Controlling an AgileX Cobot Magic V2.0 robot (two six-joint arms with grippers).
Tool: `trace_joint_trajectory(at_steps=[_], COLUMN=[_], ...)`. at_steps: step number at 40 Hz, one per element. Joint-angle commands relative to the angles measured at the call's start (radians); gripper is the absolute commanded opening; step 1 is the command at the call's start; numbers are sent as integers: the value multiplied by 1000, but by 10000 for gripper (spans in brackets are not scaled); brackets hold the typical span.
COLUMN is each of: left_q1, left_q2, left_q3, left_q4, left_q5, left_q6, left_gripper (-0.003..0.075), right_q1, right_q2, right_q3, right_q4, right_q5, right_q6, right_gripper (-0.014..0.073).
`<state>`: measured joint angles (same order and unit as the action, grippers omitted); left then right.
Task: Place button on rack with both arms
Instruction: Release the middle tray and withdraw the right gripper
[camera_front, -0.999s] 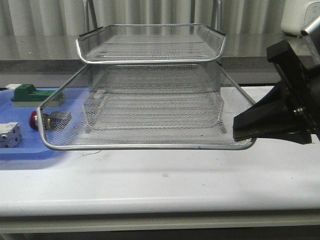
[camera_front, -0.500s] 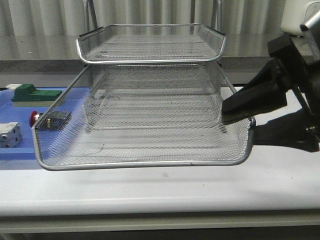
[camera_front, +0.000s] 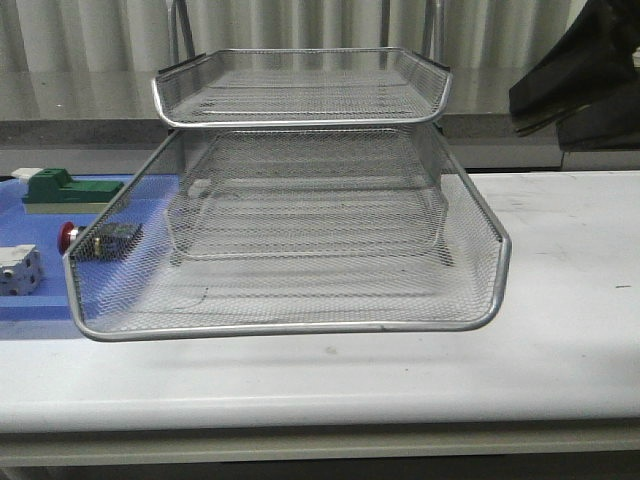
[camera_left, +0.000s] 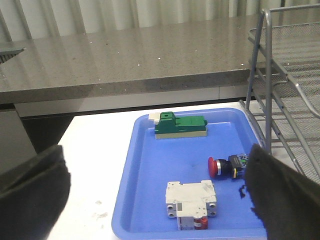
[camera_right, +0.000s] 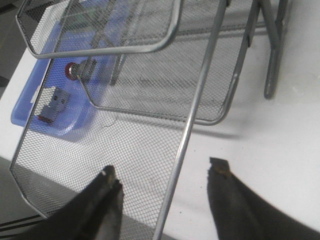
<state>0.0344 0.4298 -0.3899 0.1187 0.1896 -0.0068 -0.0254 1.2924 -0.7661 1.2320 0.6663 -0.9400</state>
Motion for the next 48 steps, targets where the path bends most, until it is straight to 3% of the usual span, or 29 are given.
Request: trace_joint_trajectory(at_steps=[1, 11, 19, 24, 36, 48], left_q1=[2, 2, 2, 2, 2, 2], left_q2=[12, 12, 12, 12, 12, 12], left_q3=[-40, -40, -40, -40, -40, -40], left_q4=[1, 1, 1, 1, 1, 1], left_q5=[-83, -83, -83, -83, -83, -83], left_q6=[-12, -12, -12, -12, -12, -12], left_gripper=[671, 671, 671, 671, 671, 671], right_q1=[-3, 61, 198, 224, 224, 224], right_q2=[-69, -179, -278, -375, -673, -937], right_q3=[-70, -77, -72, -35, 235, 410], right_q4=[-104, -305, -570, -674, -678, -676], right_q5=[-1, -75, -159, -235, -442, -455], right_q6=[70, 91, 255, 340, 342, 342], right_gripper=[250, -71, -59, -59, -59, -60])
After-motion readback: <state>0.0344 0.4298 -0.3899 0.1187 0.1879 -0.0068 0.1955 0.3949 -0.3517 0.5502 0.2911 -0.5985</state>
